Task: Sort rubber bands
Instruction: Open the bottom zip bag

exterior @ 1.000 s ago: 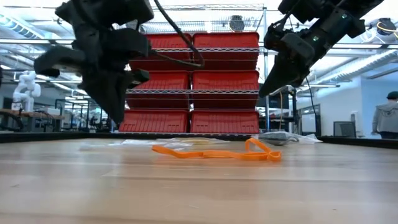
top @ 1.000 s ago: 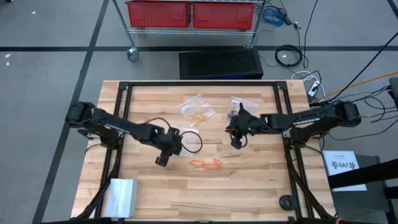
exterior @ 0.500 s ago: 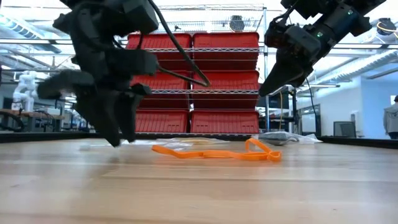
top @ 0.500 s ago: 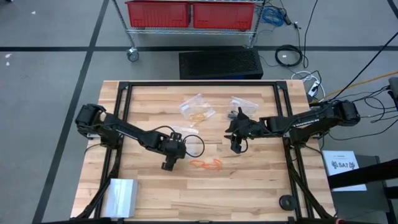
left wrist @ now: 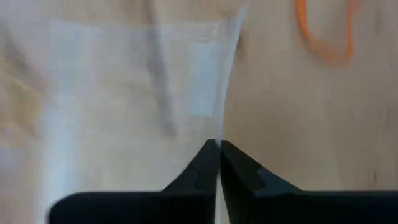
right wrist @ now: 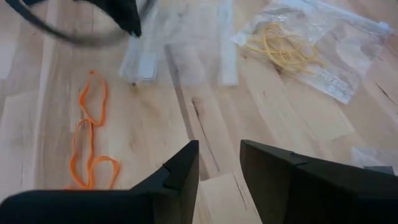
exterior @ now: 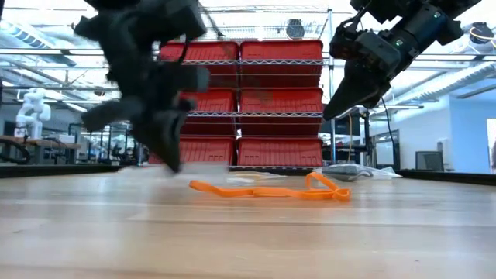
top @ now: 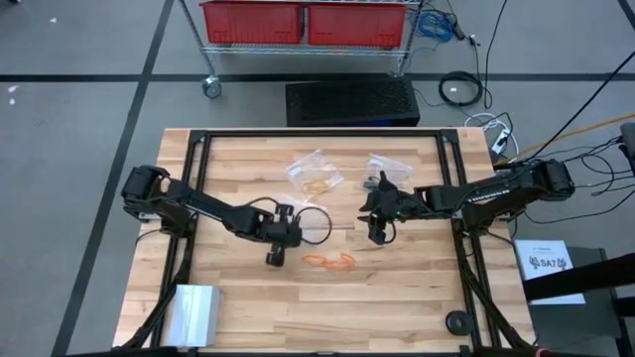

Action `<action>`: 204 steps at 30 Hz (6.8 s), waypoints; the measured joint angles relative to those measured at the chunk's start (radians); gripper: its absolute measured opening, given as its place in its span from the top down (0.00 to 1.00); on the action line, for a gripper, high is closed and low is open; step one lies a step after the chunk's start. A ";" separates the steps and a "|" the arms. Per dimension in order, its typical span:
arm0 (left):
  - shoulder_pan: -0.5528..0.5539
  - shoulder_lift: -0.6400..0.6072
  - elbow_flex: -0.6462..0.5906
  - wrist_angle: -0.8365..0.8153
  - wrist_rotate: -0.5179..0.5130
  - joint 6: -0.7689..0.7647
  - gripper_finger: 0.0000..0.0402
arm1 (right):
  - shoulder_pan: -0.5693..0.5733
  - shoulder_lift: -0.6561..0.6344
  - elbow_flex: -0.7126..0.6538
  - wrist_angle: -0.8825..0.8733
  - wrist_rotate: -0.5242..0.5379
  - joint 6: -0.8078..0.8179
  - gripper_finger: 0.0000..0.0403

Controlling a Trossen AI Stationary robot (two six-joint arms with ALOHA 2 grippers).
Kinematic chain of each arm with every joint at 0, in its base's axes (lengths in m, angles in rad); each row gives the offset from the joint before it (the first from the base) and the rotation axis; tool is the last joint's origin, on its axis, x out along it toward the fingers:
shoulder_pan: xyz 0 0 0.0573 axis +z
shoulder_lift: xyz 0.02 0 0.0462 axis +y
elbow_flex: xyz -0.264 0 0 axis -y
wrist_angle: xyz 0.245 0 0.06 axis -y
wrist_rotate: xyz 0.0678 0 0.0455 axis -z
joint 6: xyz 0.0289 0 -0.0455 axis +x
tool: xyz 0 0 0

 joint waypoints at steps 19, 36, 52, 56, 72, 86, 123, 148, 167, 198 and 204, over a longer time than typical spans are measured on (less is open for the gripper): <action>0.175 -0.179 -0.001 0.212 0.170 0.089 0.99 | 0.084 0.000 0.000 0.058 0.001 -0.033 0.72; 0.429 -0.176 -0.045 0.602 0.451 0.171 1.00 | 0.065 0.000 0.109 0.048 0.001 -0.083 0.72; 0.475 -0.105 -0.045 0.663 0.511 0.193 1.00 | -0.089 0.076 0.318 -0.088 -0.018 -0.158 0.49; 0.475 -0.105 -0.045 0.680 0.530 0.198 1.00 | -0.125 0.146 0.357 -0.109 -0.085 -0.163 0.50; 0.502 -0.105 -0.045 0.678 0.550 0.197 0.97 | -0.154 0.305 0.512 -0.216 -0.081 -0.295 0.99; 0.682 -0.110 -0.045 0.767 0.865 0.121 0.77 | -0.096 0.203 0.522 -0.311 0.154 -0.278 1.00; 0.623 -0.108 -0.352 1.570 0.818 0.013 0.75 | 0.071 0.084 0.521 -0.122 0.411 -0.366 1.00; 0.608 -0.108 -0.350 1.594 0.784 0.048 0.99 | 0.070 0.085 0.521 -0.101 0.411 -0.365 1.00; 0.666 -0.108 -0.350 1.618 0.723 0.095 0.59 | 0.068 0.068 0.521 -0.013 0.415 -0.310 1.00; 0.643 -0.109 -0.350 1.780 0.693 0.100 0.58 | 0.061 0.060 0.521 -0.014 0.407 -0.314 1.00; 0.643 -0.119 -0.354 1.776 0.769 0.094 0.71 | 0.061 0.060 0.521 -0.015 0.409 -0.320 1.00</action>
